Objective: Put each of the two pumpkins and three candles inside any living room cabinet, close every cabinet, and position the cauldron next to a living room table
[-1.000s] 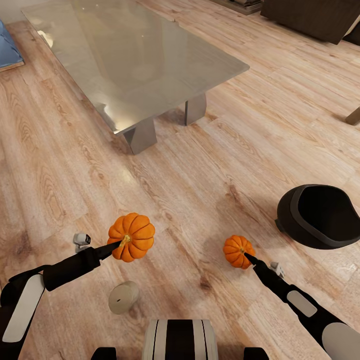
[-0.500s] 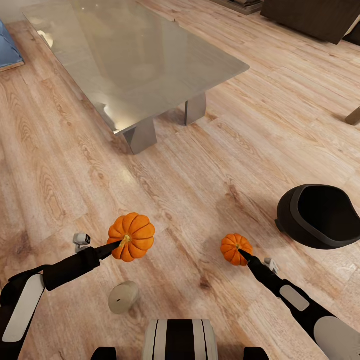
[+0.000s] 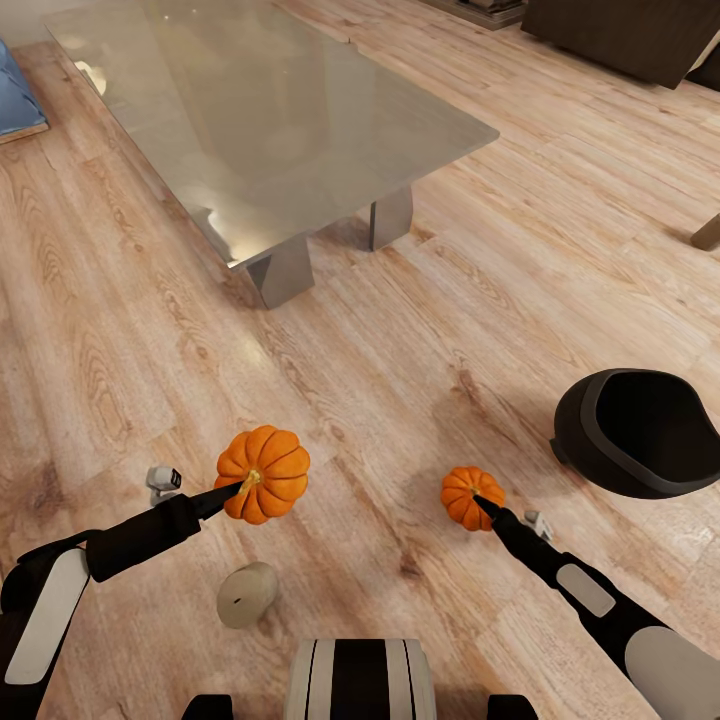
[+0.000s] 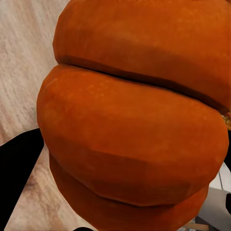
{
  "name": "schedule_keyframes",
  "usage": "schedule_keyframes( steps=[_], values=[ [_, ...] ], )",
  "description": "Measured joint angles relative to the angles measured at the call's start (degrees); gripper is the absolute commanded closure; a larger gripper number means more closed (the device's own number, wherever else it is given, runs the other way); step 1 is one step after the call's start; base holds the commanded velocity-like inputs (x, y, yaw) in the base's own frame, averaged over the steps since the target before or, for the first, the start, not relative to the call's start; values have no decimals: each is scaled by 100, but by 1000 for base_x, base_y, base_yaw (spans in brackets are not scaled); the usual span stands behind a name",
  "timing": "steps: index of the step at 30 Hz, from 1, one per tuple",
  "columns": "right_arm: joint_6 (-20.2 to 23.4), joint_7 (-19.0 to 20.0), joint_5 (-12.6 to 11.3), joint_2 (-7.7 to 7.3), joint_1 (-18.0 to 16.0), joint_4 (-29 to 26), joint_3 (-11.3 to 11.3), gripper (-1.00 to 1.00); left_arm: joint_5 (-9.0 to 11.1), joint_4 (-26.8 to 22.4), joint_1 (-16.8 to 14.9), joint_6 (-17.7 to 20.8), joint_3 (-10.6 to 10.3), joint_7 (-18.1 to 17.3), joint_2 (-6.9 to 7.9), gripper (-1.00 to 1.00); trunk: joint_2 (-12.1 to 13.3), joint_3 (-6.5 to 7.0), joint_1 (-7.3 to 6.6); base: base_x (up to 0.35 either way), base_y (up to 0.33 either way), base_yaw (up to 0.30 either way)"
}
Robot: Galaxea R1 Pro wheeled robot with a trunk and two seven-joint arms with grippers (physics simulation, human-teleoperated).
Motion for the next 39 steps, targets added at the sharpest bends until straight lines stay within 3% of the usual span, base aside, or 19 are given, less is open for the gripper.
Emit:
schedule_keyframes(
  steps=[1,39],
  values=[
    [8,-5,7,2,0,0,-1,100,3,0,-1,0,0,0,0,100,0,0,0,0,0,0],
    [21,-35,13,-3,-1,-120,-1,100,-10,1,-2,-2,0,9,0,100,1,22,-3,0,0,0]
  ],
)
